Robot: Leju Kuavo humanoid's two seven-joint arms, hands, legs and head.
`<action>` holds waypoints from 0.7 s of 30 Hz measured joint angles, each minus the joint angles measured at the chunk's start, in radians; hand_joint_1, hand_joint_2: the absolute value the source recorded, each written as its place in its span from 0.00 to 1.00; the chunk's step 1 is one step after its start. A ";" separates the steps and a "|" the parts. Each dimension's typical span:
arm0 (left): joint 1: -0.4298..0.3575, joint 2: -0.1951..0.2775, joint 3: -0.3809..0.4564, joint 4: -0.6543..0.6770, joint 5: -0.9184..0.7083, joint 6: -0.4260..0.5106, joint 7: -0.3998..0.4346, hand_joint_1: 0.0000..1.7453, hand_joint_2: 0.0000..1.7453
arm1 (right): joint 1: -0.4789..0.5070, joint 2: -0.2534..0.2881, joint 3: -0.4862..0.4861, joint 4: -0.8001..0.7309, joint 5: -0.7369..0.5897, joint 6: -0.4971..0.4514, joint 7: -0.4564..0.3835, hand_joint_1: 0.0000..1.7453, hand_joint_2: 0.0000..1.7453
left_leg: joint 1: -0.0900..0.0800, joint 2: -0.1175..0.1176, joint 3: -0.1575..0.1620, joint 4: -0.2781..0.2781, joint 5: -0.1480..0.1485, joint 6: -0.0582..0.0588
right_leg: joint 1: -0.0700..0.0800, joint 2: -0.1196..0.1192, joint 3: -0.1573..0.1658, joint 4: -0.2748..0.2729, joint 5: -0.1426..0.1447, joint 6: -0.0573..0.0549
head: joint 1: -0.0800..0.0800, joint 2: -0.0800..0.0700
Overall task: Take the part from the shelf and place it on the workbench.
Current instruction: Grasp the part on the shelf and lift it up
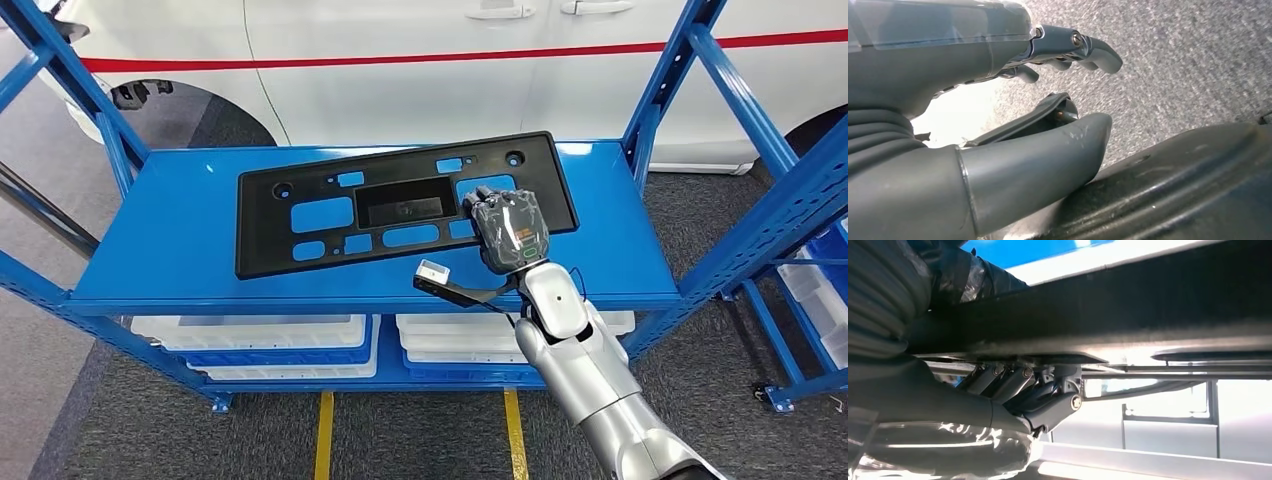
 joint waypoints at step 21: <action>-0.002 -0.005 0.000 0.001 -0.009 -0.001 0.005 0.00 1.00 | 0.026 -0.023 0.002 -0.034 -0.145 0.040 -0.038 1.00 1.00 | -0.014 0.009 -0.010 -0.067 0.088 0.058 | 0.019 -0.002 -0.107 0.253 -0.081 0.035 | 0.000 0.000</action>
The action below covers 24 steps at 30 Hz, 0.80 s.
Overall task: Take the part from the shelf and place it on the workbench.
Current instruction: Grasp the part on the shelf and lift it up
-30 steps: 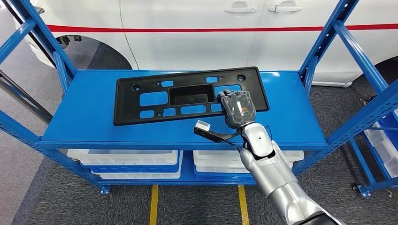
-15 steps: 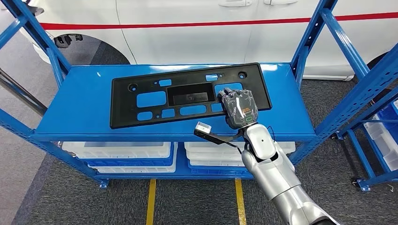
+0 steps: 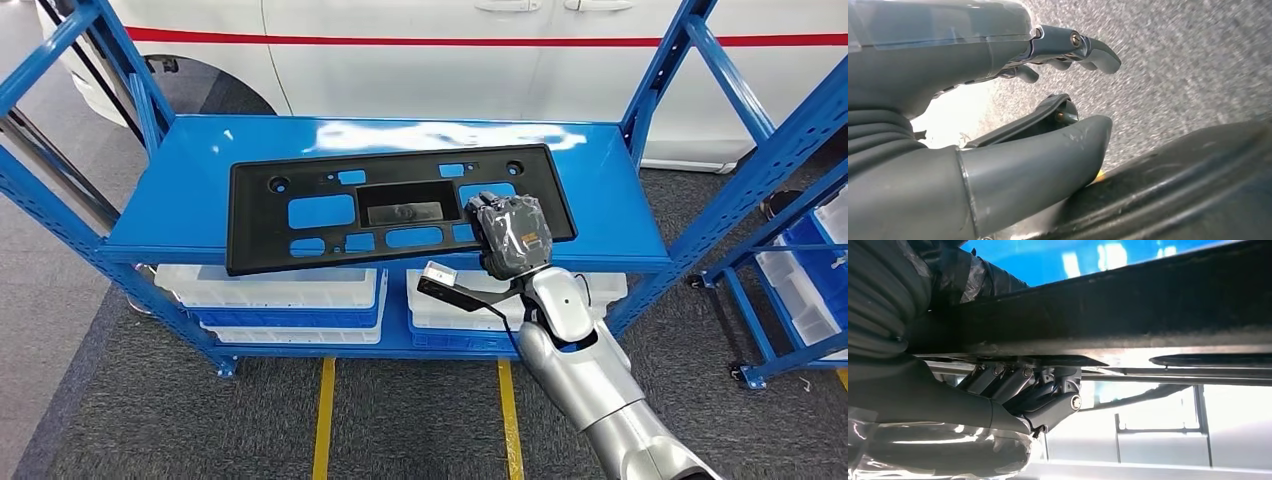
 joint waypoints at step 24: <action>-0.001 -0.002 0.001 0.000 -0.002 -0.001 0.005 0.00 1.00 | 0.001 -0.025 -0.001 -0.041 -0.033 0.029 -0.015 1.00 1.00 | -0.006 -0.002 0.094 -0.011 -0.071 -0.018 | 0.001 -0.009 0.030 -0.270 0.170 -0.016 | -0.001 0.000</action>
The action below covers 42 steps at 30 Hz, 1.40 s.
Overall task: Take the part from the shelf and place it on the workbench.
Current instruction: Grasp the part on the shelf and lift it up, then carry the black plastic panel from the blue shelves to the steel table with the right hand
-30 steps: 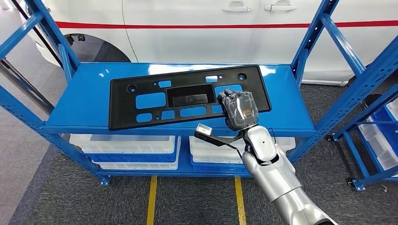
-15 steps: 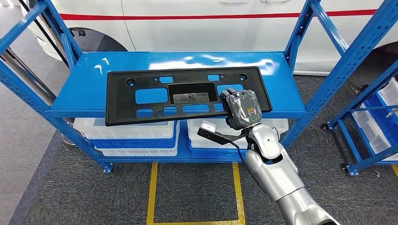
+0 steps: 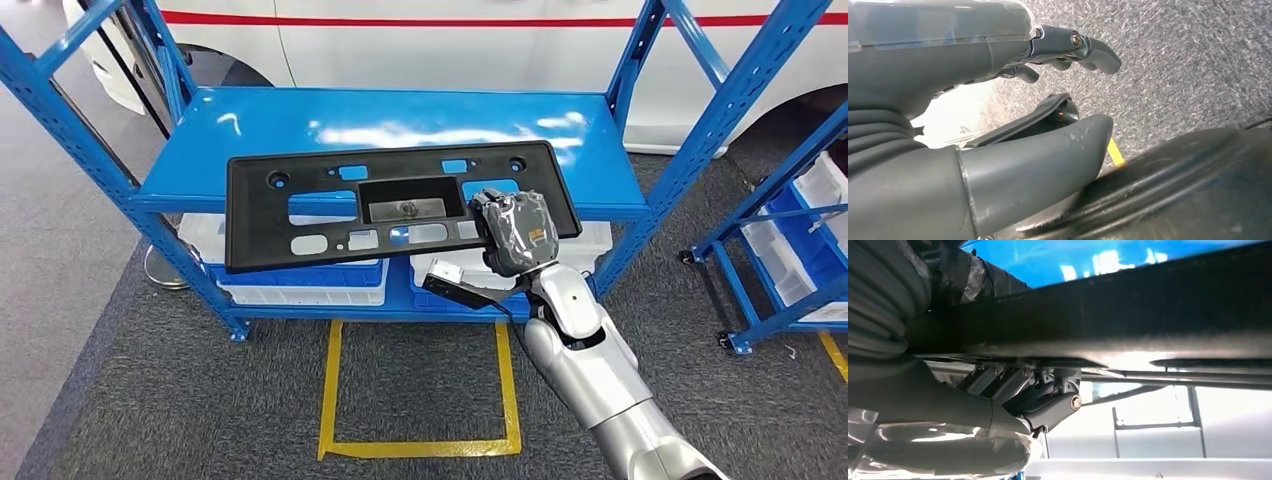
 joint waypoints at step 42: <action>-0.006 -0.008 0.008 0.000 -0.003 -0.004 0.009 0.00 1.00 | -0.045 -0.069 0.000 -0.062 0.030 0.092 0.049 1.00 1.00 | -0.013 0.001 -0.165 0.014 0.143 0.007 | 0.024 0.008 0.198 0.002 -0.153 -0.043 | 0.002 0.000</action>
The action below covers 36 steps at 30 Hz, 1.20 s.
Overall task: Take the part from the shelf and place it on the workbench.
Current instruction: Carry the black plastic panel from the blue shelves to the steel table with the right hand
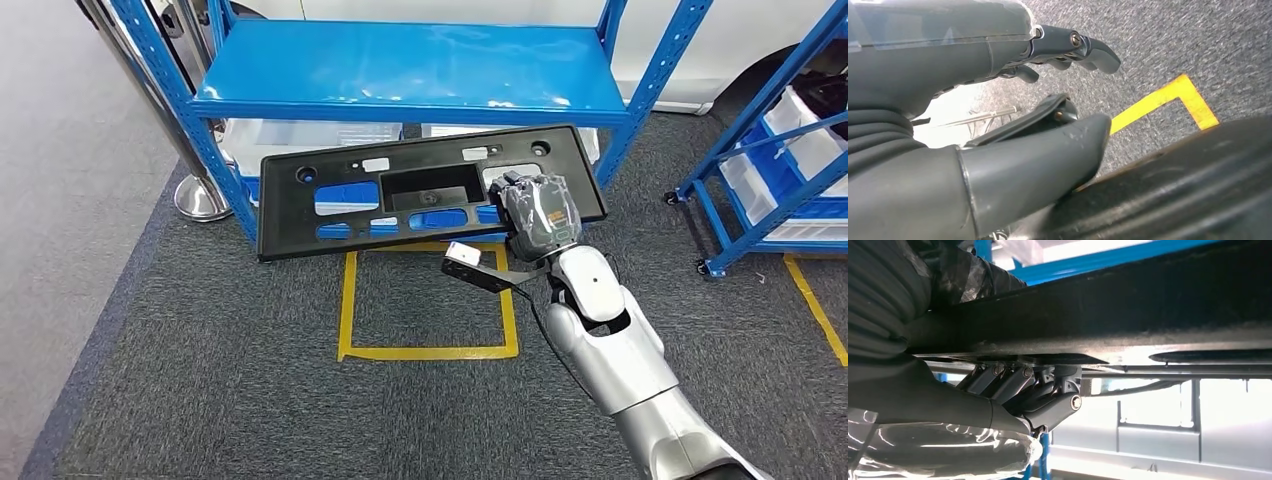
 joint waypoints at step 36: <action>0.003 0.006 0.001 0.000 0.014 0.004 0.006 0.00 1.00 | -0.019 -0.011 0.000 0.008 -0.040 0.016 0.000 1.00 1.00 | 0.012 -0.001 -0.036 0.054 -0.067 -0.043 | -0.021 -0.009 -0.038 -0.050 0.037 -0.005 | 0.001 0.000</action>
